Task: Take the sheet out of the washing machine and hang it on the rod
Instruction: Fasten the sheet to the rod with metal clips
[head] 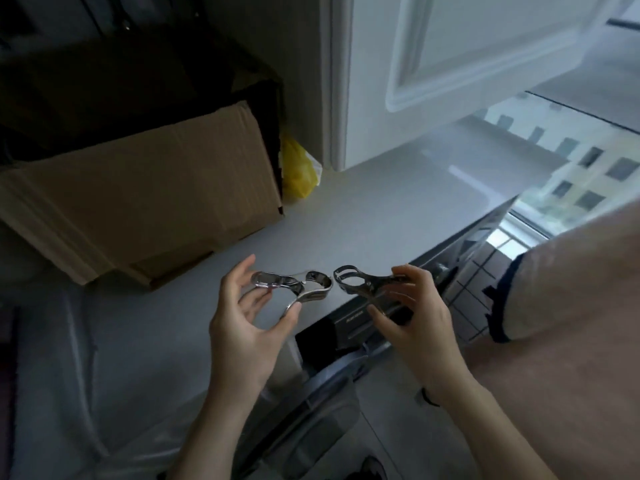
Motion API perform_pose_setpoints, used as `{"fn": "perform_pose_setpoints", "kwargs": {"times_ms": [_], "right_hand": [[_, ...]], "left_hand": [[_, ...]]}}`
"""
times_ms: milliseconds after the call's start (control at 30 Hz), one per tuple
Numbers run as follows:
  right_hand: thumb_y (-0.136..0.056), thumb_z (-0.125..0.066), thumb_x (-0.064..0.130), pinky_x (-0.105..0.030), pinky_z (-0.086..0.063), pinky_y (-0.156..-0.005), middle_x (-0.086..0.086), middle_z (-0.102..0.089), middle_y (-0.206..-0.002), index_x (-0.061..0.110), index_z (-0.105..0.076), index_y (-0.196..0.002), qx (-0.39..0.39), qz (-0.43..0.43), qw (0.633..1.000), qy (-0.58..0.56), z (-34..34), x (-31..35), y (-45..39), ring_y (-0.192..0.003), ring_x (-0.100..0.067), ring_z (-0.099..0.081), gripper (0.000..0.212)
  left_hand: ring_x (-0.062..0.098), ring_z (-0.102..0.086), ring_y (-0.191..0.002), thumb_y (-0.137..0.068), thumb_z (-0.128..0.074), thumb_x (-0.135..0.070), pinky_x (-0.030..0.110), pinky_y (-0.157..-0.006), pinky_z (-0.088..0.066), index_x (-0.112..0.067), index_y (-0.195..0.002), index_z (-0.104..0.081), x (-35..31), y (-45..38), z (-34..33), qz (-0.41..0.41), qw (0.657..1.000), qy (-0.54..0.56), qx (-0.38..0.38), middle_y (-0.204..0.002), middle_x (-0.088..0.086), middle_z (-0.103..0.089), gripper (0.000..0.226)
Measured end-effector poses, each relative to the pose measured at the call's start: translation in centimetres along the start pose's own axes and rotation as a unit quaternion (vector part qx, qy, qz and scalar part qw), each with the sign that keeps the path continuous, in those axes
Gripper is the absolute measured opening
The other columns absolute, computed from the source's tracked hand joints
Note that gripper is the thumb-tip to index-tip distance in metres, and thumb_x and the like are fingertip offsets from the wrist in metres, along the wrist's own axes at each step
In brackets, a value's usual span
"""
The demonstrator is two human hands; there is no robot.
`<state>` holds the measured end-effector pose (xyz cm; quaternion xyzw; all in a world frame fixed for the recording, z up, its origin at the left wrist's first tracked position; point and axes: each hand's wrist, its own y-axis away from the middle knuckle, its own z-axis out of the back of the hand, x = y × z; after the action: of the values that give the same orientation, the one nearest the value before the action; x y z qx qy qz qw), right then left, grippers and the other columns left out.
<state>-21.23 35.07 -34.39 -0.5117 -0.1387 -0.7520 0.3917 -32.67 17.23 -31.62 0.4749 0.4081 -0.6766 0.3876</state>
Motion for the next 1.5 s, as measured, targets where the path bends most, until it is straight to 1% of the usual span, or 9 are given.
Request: {"fn": "perform_pose_setpoints", "kwargs": {"times_ms": [267, 367, 533, 767, 933, 1033, 1100, 1267, 1500], "right_hand": [[-0.074, -0.08, 0.018, -0.012, -0.046, -0.089, 0.005, -0.058, -0.111, 0.021, -0.045, -0.129, -0.154, -0.047, 0.983, 0.09, 4.5, -1.0, 6.6, -0.102, -0.002, -0.058, 0.065], [-0.074, -0.08, 0.019, -0.011, -0.044, -0.09, 0.003, -0.056, -0.115, 0.019, -0.043, -0.132, -0.199, -0.074, 0.971, 0.107, 5.5, -1.4, 9.6, -0.101, -0.003, -0.056, 0.068], [-0.075, -0.079, 0.024, -0.026, -0.049, -0.091, 0.007, -0.054, -0.116, 0.025, -0.04, -0.133, -0.262, -0.141, 0.949, 0.102, 7.2, -2.2, 15.8, -0.104, -0.003, -0.055, 0.07], [-0.076, -0.078, 0.02, -0.031, -0.052, -0.087, 0.003, -0.053, -0.114, 0.027, -0.043, -0.127, -0.348, -0.183, 0.909, 0.136, 11.0, -2.9, 23.9, -0.1, -0.009, -0.056, 0.063], [-0.076, -0.078, 0.021, -0.014, -0.047, -0.084, 0.007, -0.052, -0.115, 0.036, -0.038, -0.126, -0.381, -0.205, 0.892, 0.131, 14.9, -3.6, 27.8, -0.101, 0.004, -0.053, 0.066], [-0.076, -0.078, 0.024, -0.007, -0.045, -0.08, 0.008, -0.053, -0.115, 0.038, -0.037, -0.126, -0.384, -0.21, 0.889, 0.137, 17.4, -4.2, 30.2, -0.101, 0.007, -0.052, 0.066], [-0.077, -0.078, 0.026, -0.005, -0.044, -0.077, 0.01, -0.053, -0.116, 0.04, -0.036, -0.126, -0.387, -0.213, 0.887, 0.133, 19.3, -4.5, 31.8, -0.101, 0.008, -0.052, 0.066], [-0.079, -0.075, 0.03, -0.008, -0.043, -0.078, 0.013, -0.054, -0.114, 0.044, -0.034, -0.125, -0.393, -0.205, 0.886, 0.133, 23.4, -5.0, 34.5, -0.099, 0.007, -0.053, 0.063], [-0.078, -0.076, 0.024, -0.023, -0.049, -0.087, 0.009, -0.056, -0.116, 0.026, -0.038, -0.137, -0.406, -0.172, 0.884, 0.154, 28.3, -4.9, 34.6, -0.102, -0.003, -0.055, 0.07]], "left_hand": [[0.002, -0.062, -0.107, -0.067, -0.082, -0.003, 0.019, -0.095, -0.047, -0.041, -0.124, -0.048, 0.4, 1.5, -4.6, 0.005, 0.986, 0.044, 0.162, -0.114, -0.03, -0.056, 0.076], [-0.001, -0.062, -0.107, -0.068, -0.082, -0.002, 0.013, -0.09, -0.047, -0.028, -0.128, -0.051, 0.5, 3.0, -5.8, 0.002, 0.976, 0.051, 0.212, -0.121, -0.02, -0.057, 0.072], [0.011, -0.063, -0.11, -0.067, -0.083, -0.003, 0.036, -0.098, -0.049, -0.028, -0.117, -0.056, 0.3, 6.1, -8.1, 0.007, 0.957, 0.066, 0.282, -0.118, -0.004, -0.064, 0.063], [0.005, -0.062, -0.108, -0.065, -0.083, -0.003, 0.034, -0.098, -0.049, -0.029, -0.115, -0.056, -3.3, 11.4, -12.0, -0.043, 0.927, 0.054, 0.368, -0.112, -0.007, -0.064, 0.063], [0.005, -0.063, -0.105, -0.064, -0.085, -0.011, 0.027, -0.095, -0.049, -0.026, -0.115, -0.055, -5.9, 15.9, -15.2, -0.077, 0.913, 0.058, 0.397, -0.106, -0.011, -0.064, 0.061], [0.004, -0.063, -0.104, -0.065, -0.084, -0.006, 0.02, -0.092, -0.049, -0.021, -0.116, -0.055, -7.2, 18.8, -17.1, -0.084, 0.91, 0.067, 0.401, -0.104, -0.015, -0.065, 0.06], [0.004, -0.063, -0.104, -0.066, -0.083, -0.005, 0.025, -0.093, -0.051, -0.02, -0.119, -0.055, -8.0, 20.6, -18.3, -0.091, 0.909, 0.066, 0.4, -0.106, -0.013, -0.065, 0.062], [0.008, -0.064, -0.104, -0.064, -0.085, -0.01, 0.039, -0.094, -0.052, -0.023, -0.117, -0.058, -10.4, 24.4, -21.3, -0.121, 0.912, 0.051, 0.389, -0.109, -0.005, -0.066, 0.061], [0.003, -0.064, -0.103, -0.064, -0.086, -0.008, 0.028, -0.09, -0.054, -0.026, -0.116, -0.058, -13.8, 26.2, -23.9, -0.193, 0.909, 0.045, 0.366, -0.109, -0.004, -0.067, 0.062]]}}
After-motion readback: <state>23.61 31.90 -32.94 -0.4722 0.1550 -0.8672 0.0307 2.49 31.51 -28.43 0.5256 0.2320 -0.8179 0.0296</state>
